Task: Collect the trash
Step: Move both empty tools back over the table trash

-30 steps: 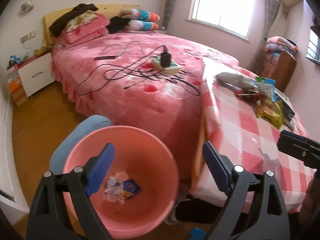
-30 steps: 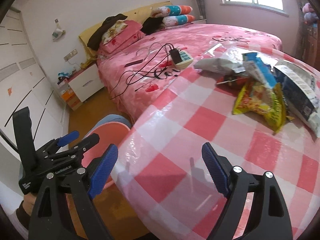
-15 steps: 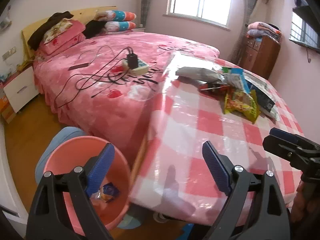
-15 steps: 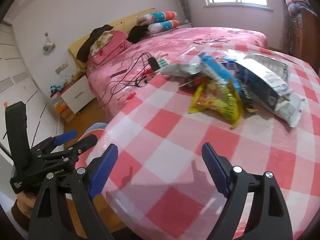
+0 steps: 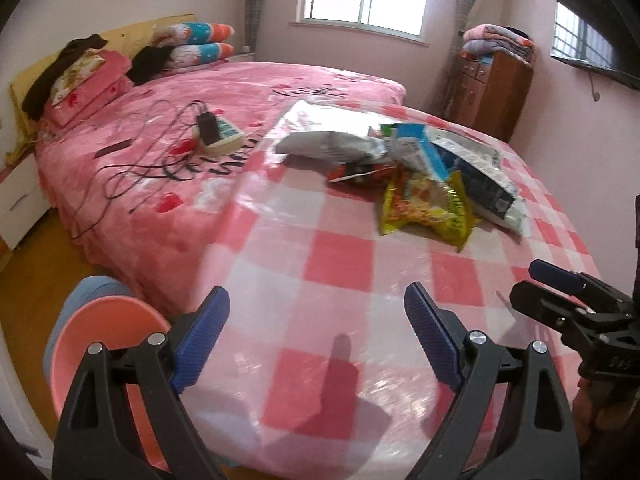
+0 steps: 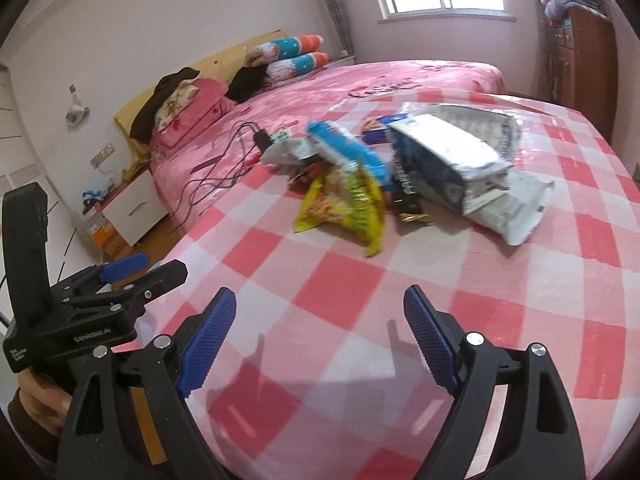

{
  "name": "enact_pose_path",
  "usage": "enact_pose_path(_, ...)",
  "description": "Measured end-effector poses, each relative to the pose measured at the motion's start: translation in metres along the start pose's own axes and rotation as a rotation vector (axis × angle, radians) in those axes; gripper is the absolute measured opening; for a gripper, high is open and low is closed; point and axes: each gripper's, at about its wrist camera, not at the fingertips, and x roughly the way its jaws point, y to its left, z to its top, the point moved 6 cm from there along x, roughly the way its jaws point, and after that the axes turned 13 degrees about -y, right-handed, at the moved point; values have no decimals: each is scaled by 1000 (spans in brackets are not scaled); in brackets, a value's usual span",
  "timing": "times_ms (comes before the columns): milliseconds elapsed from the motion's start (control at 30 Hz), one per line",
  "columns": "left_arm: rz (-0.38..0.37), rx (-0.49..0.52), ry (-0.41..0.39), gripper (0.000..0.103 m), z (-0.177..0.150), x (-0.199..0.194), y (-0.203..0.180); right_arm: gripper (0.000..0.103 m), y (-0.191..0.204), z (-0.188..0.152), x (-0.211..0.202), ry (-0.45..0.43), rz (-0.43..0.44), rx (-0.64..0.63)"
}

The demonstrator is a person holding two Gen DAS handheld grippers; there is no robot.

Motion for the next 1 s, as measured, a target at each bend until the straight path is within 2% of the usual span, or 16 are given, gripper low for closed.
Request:
enact_pose_path(267, -134, -89, 46, 90, 10, 31, -39, 85, -47, 12, -5, -11, -64, 42)
enact_pose_path(533, -184, -142, 33, 90, 35, 62, -63, 85, -83, 40, -2, -40, -107, 53)
enact_pose_path(667, -166, -174, 29, 88, 49, 77, -73, 85, -93, 56, 7, -49, -113, 59)
enact_pose_path(833, -142, -245, 39, 75, 65, 105, -77, 85, -102, 73, 26, -42, -104, 62)
enact_pose_path(1000, -126, -302, 75, 70, 70, 127, -75, 85, -103, 79, 49, -8, -101, 32)
